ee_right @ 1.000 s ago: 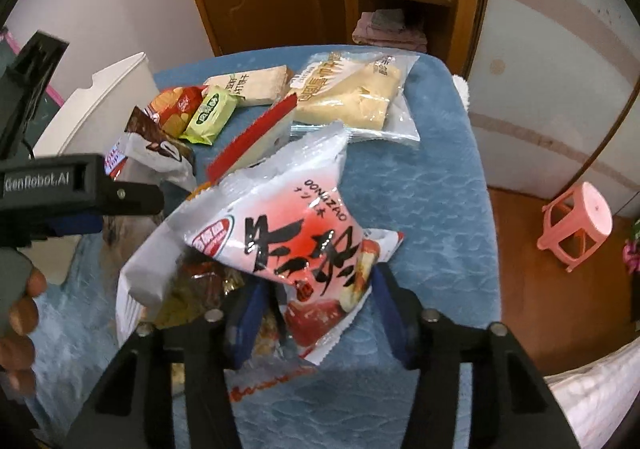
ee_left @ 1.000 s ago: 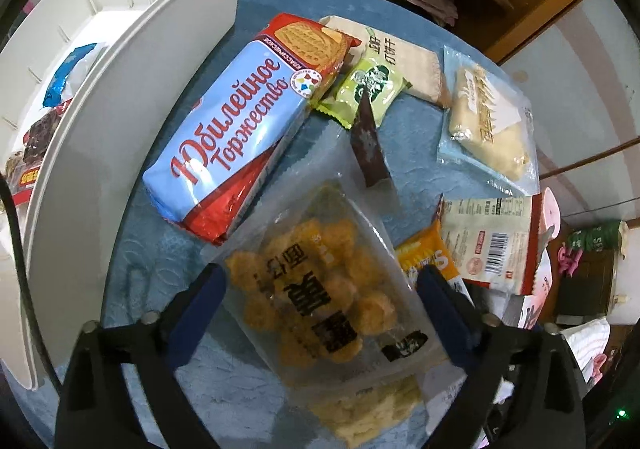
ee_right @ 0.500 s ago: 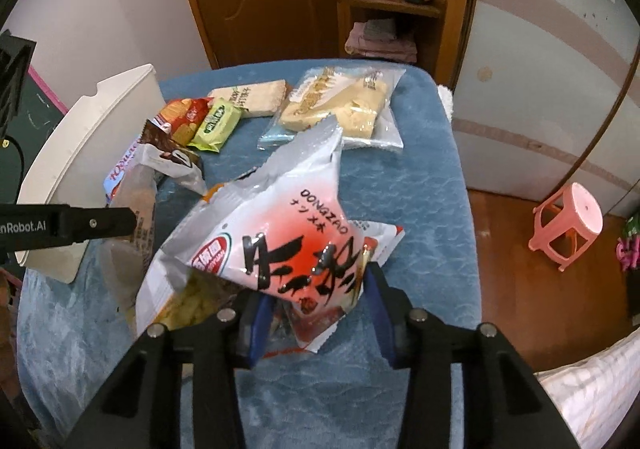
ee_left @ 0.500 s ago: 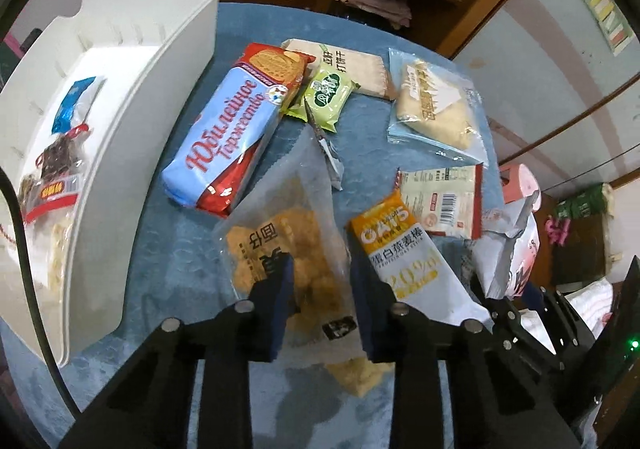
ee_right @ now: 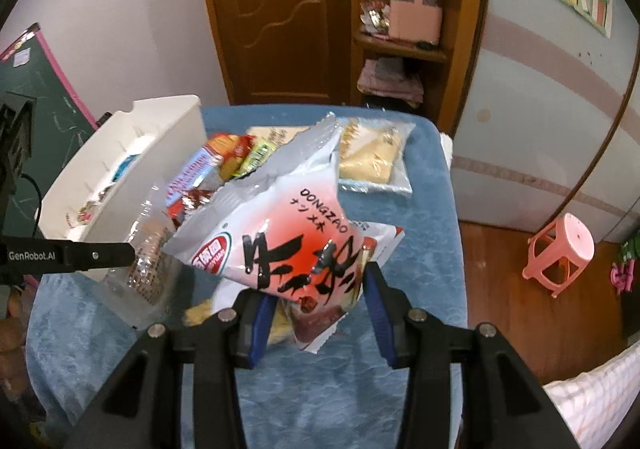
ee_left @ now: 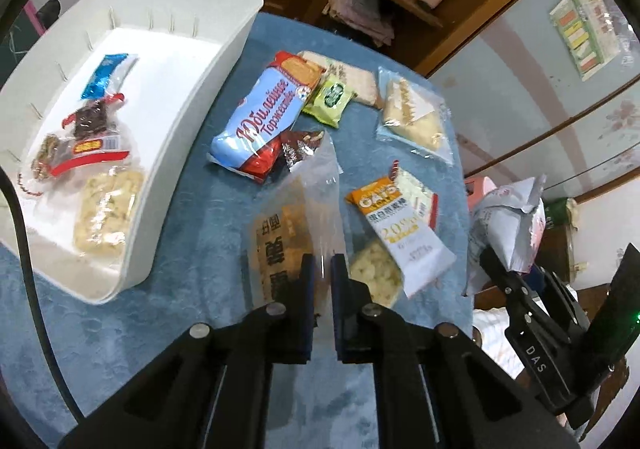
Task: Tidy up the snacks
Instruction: 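Carry both held bags up over the white tray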
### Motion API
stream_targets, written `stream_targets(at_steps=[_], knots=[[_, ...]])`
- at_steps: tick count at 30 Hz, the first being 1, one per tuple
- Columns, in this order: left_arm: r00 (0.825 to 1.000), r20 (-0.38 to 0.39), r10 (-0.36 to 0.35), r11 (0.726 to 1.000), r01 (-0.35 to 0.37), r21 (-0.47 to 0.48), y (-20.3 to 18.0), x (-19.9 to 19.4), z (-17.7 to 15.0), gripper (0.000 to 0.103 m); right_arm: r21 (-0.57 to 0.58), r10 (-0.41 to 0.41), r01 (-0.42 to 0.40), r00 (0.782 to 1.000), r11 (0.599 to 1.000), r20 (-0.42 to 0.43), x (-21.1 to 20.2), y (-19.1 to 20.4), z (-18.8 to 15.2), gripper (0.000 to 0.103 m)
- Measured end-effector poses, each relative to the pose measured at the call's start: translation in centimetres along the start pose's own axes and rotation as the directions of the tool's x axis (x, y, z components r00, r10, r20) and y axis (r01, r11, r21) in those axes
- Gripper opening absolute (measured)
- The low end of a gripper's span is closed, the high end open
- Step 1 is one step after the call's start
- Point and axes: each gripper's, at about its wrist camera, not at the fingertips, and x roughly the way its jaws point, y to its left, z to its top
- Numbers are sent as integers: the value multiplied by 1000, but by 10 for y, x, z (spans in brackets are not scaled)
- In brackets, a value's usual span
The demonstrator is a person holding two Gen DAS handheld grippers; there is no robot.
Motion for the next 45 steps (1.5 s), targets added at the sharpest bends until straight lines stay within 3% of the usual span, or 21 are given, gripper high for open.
stream_targets(at_steps=[8,14,21,27,32,36,45], knots=[[993,99,-64,996,58,65,-4,-68,-6,4,-63,36,-32,997,997,62,-38,41,14,43],[974,211,-87,992,66,103,3,-132,3,4,-115,77,-66,993,991,87,-55,79,30,43],[935,352,-27,993,-15,115,32,-205,28,4,-164,152,-134,983,977,106,-65,139,66,43],[915,403,29,996,-61,65,73,-235,52,4,-175,180,-157,976,972,125,-60,183,107,43],[909,413,59,997,-75,21,110,-237,68,4,-128,196,-182,975,975,104,-34,204,138,43],[919,388,71,997,-75,-4,136,-222,79,4,-86,227,-221,971,972,72,-10,215,157,43],[940,325,101,995,-99,-25,163,-170,88,4,-89,226,-225,974,970,1,39,239,164,43]])
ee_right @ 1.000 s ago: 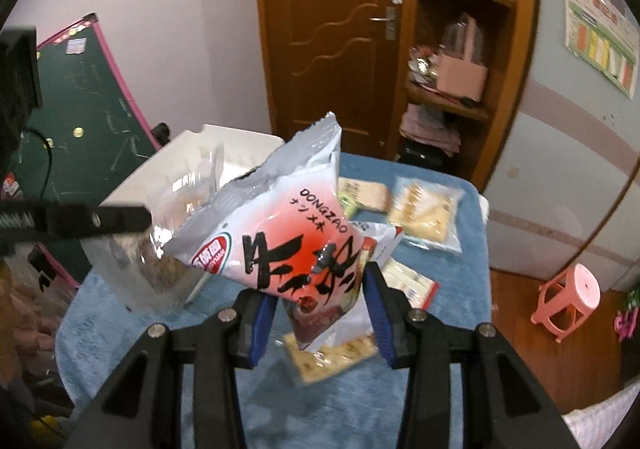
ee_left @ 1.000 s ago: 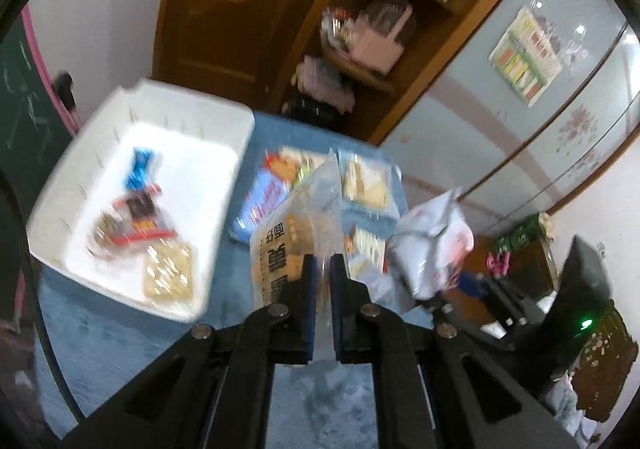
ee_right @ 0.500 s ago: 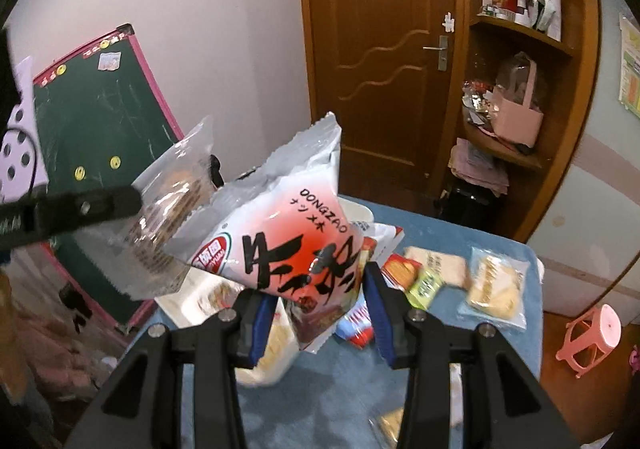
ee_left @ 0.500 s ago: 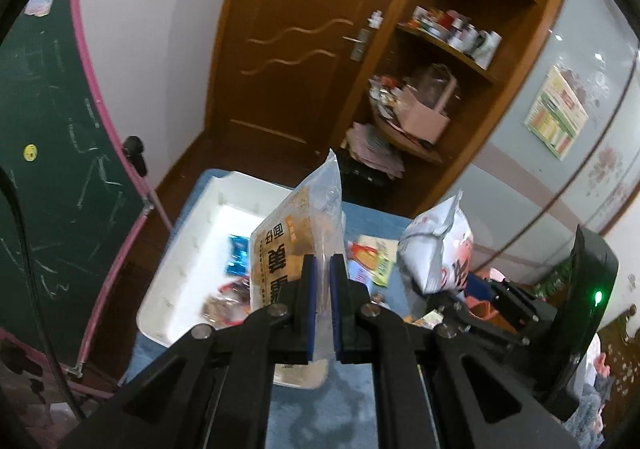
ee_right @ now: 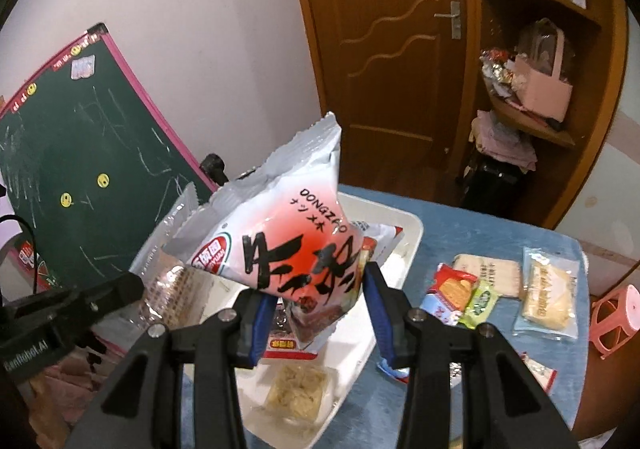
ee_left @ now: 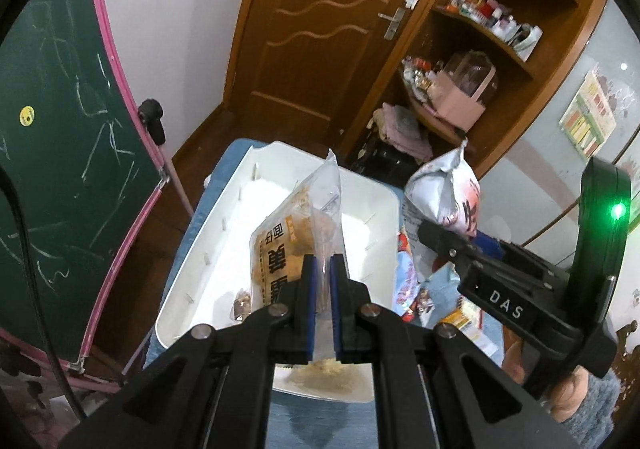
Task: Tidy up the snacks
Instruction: 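Carry both held bags up over the white tray, then lower both bags into the white tray and open both tools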
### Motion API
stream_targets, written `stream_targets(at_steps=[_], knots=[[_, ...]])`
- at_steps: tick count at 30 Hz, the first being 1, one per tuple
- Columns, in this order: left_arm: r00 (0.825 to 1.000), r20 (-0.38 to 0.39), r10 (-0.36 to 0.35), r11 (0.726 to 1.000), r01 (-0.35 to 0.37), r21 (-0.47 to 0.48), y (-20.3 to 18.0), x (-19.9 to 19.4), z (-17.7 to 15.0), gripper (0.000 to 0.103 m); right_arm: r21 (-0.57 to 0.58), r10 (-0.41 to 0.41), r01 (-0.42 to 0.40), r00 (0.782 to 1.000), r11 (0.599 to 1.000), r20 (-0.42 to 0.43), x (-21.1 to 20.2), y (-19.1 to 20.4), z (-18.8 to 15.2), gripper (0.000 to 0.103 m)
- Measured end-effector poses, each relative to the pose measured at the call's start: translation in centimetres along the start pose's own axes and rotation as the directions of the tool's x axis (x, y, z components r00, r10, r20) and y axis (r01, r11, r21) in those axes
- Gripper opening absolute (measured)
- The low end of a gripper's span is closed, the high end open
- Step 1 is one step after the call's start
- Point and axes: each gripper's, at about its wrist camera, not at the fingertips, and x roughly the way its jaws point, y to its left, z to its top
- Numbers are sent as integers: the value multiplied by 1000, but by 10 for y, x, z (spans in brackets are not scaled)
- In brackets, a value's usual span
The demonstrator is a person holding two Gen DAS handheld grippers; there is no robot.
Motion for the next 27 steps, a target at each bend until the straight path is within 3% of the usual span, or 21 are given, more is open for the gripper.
stream_targets(at_steps=[17,19,20,21,23,25,27], knots=[[988,-134,72,997,-68,35,11,69,-14,5,-18,-14,11,985,1000,-171,86,1,-11,46],[988,-126,90,995,-85,43,11,70,-15,14,-17,-5,1,977,1000,-213,97,1,-15,46],[987,-121,103,994,-98,48,11,69,-16,34,-13,3,-6,972,1000,-233,103,1,-18,46],[987,-115,112,993,-106,51,10,68,-16,65,-11,3,-6,970,1000,-243,106,1,-20,46],[988,-77,134,990,-130,47,9,62,-17,91,-15,6,-10,969,1000,-245,109,2,-23,49],[989,-28,145,989,-144,39,8,53,-18,92,-17,12,-16,973,1000,-229,108,3,-26,62],[990,-31,135,990,-134,40,8,48,-19,92,-9,10,-12,981,1000,-195,101,2,-29,67]])
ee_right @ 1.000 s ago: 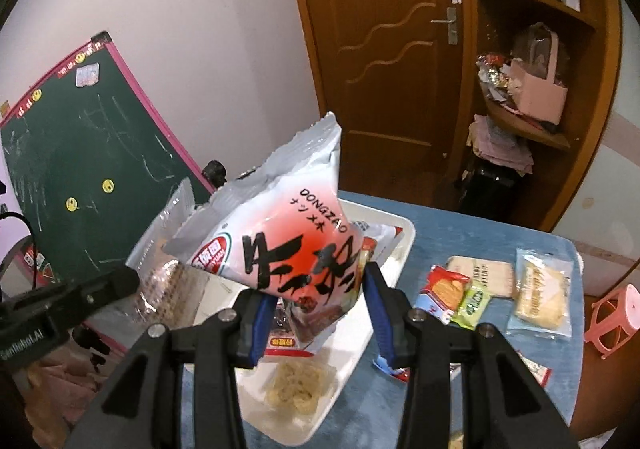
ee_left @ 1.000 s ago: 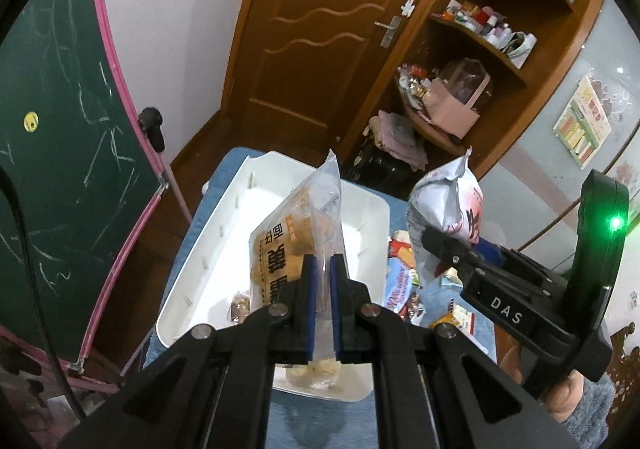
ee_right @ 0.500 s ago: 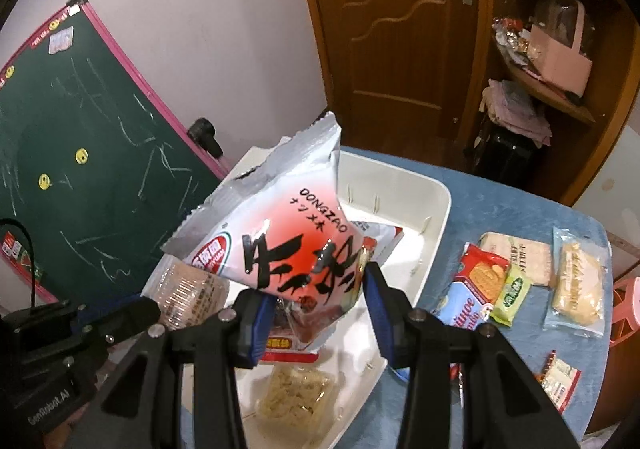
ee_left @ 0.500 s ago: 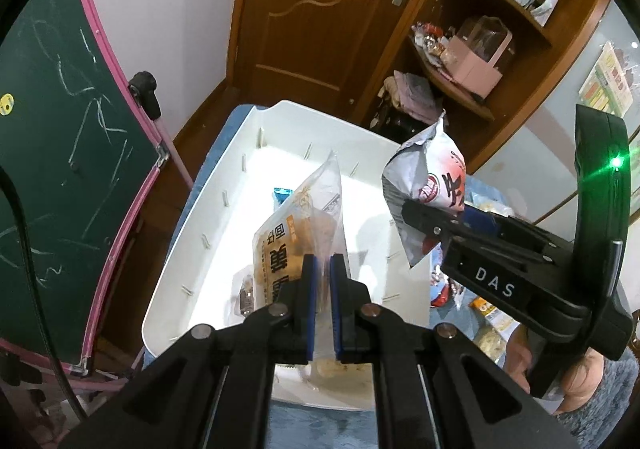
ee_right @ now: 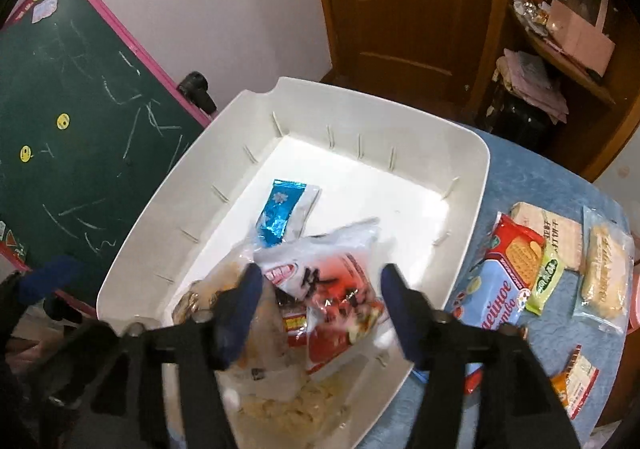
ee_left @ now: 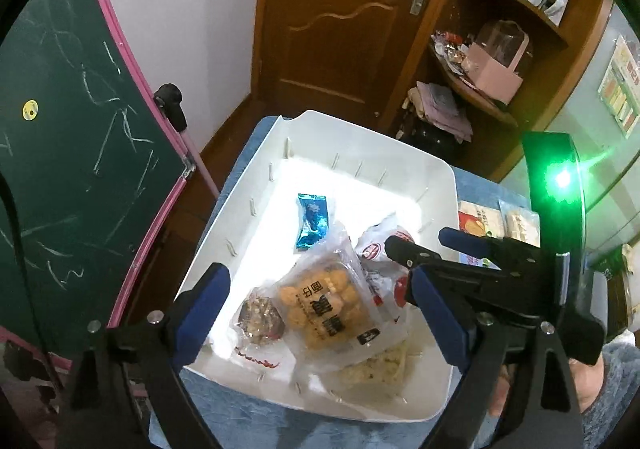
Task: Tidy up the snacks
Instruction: 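Lower both bags into the white tray and open both tools, then move both tools back over the remaining snacks on the table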
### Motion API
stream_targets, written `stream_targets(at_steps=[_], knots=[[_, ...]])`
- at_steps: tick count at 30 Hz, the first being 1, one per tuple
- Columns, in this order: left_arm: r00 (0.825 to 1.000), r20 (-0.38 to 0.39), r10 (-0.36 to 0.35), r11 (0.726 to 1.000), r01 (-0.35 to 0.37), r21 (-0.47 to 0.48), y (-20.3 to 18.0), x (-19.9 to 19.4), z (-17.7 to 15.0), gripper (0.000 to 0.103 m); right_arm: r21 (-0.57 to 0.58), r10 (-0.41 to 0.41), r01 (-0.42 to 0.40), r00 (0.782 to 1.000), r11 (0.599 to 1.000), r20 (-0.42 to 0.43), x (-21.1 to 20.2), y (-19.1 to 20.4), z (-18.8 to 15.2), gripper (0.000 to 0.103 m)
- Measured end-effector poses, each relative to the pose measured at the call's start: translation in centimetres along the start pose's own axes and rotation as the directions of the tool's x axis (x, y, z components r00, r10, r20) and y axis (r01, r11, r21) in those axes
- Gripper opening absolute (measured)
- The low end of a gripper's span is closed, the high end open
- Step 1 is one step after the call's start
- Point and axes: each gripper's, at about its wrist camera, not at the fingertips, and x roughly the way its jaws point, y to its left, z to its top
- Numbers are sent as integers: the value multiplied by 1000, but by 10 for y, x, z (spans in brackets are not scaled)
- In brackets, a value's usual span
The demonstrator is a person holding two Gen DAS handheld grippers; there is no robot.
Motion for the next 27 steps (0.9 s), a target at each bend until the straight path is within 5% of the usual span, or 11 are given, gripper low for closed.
stream_targets(at_steps=[10,15,20,27], knots=[[995,92,-28,1000,29,-3,-7,-41,-23,92,56,3,-10,993,998,115,-48,-9,-30,68],[981,170,-89,996,88,14,-21,-78,-39,92,38,-28,19,968,999,248,-103,-19,-61,68],[970,190,-153,988,146,53,-47,-111,-53,92,55,-49,34,957,998,287,-153,-45,-93,68],[962,217,-167,977,132,167,-96,-145,-80,92,109,-166,136,925,985,342,-223,-94,-147,69]])
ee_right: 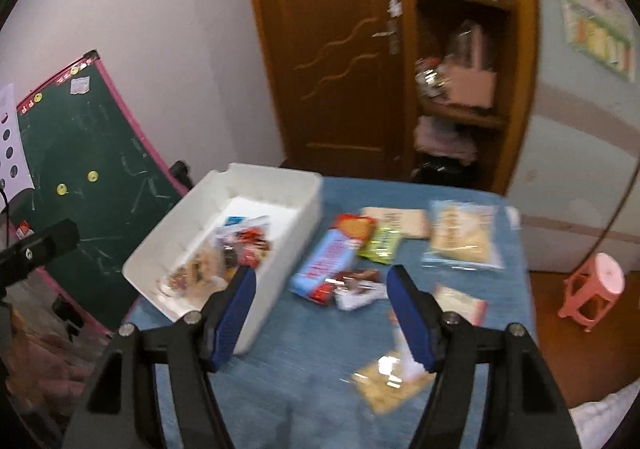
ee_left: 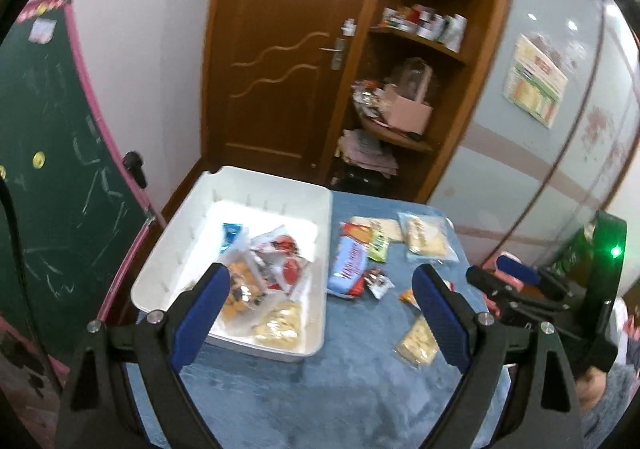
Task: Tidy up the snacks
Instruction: 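Move both tools back over the remaining snacks on the table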
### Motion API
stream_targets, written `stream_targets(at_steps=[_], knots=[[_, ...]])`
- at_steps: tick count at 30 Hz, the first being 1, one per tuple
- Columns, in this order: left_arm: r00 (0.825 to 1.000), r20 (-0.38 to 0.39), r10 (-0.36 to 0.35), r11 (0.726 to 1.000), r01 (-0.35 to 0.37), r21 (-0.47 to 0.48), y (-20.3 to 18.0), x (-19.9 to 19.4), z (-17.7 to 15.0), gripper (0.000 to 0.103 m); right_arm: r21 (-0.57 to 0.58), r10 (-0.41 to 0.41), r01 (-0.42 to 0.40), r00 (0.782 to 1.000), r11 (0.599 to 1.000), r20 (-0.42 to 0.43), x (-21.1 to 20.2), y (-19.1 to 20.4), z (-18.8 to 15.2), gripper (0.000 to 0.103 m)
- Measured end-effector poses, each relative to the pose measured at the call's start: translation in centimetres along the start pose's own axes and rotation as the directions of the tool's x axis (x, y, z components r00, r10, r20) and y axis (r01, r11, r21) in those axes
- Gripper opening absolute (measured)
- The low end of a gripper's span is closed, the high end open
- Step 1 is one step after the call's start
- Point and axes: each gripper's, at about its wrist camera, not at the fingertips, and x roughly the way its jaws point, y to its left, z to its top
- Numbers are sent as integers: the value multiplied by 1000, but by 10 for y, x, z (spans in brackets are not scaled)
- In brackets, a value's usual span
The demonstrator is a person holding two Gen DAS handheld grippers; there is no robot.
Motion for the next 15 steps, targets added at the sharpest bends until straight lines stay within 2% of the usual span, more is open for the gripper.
stream_targets(at_steps=[8,15], knots=[[996,-73,-60,992,67,111,-73,12,-21,92,-24,-146,147,989,989,24,-40,-48,-31,69],[983,-154,-102,965,135,224,-124,39,-51,92,-78,-192,193,981,978,20,-43,-69,-57,69]])
